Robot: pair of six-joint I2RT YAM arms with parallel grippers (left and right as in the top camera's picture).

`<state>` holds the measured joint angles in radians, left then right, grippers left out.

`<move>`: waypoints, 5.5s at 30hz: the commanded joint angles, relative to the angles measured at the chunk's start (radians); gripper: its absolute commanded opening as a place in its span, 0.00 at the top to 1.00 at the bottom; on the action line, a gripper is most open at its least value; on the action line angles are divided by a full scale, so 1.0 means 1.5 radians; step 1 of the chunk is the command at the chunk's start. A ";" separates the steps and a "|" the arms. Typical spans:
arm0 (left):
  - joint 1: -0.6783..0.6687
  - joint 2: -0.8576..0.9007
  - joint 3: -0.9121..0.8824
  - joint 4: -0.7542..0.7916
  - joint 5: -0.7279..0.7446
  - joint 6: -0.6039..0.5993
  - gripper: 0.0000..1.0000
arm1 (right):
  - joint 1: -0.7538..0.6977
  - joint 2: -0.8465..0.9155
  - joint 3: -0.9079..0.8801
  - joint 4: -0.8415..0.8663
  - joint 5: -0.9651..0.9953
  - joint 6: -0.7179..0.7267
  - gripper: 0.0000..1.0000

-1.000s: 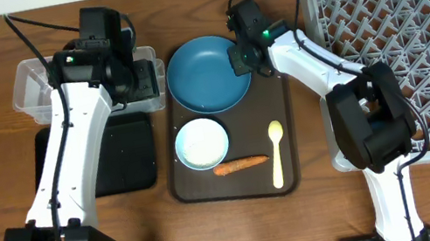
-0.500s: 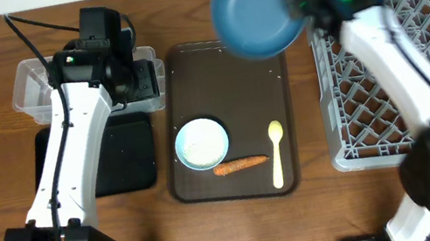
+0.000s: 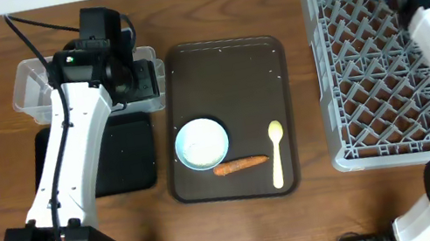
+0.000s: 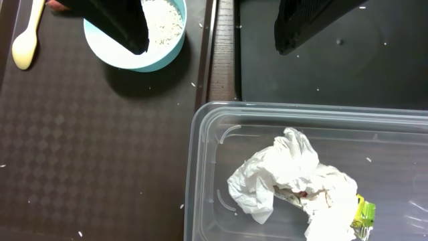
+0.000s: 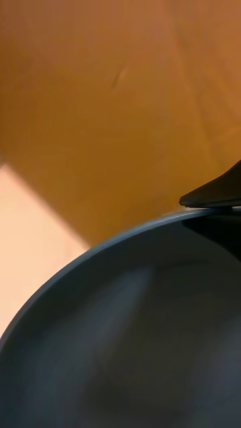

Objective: Sort waste into correct bins and load items into the dishwasher rack
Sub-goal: 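Lift blue bowl with right gripper and stand it in rack, then reach right gripper to yellow spoon on tray and grasp it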

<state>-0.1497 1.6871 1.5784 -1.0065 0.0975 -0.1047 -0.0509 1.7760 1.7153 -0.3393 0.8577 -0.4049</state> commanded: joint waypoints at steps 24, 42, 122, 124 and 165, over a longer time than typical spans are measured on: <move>0.001 0.006 -0.008 -0.002 -0.008 -0.021 0.37 | -0.179 0.153 0.003 0.099 0.092 -0.120 0.99; 0.001 0.006 -0.008 -0.002 -0.008 -0.021 0.37 | -0.137 0.163 0.003 0.075 0.086 -0.112 0.99; 0.001 0.006 -0.008 -0.002 -0.008 -0.021 0.36 | -0.028 -0.041 0.003 -0.364 -0.801 0.192 0.18; 0.001 0.006 -0.008 -0.002 -0.008 -0.021 0.36 | -0.015 -0.041 0.003 -0.400 -0.851 0.192 0.18; 0.001 0.006 -0.008 -0.002 -0.008 -0.021 0.37 | 0.425 -0.012 -0.391 -0.256 -0.537 0.564 0.27</move>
<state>-0.1497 1.6871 1.5776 -1.0061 0.0975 -0.1307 0.5713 1.7275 1.1446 -0.7261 0.0132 0.3992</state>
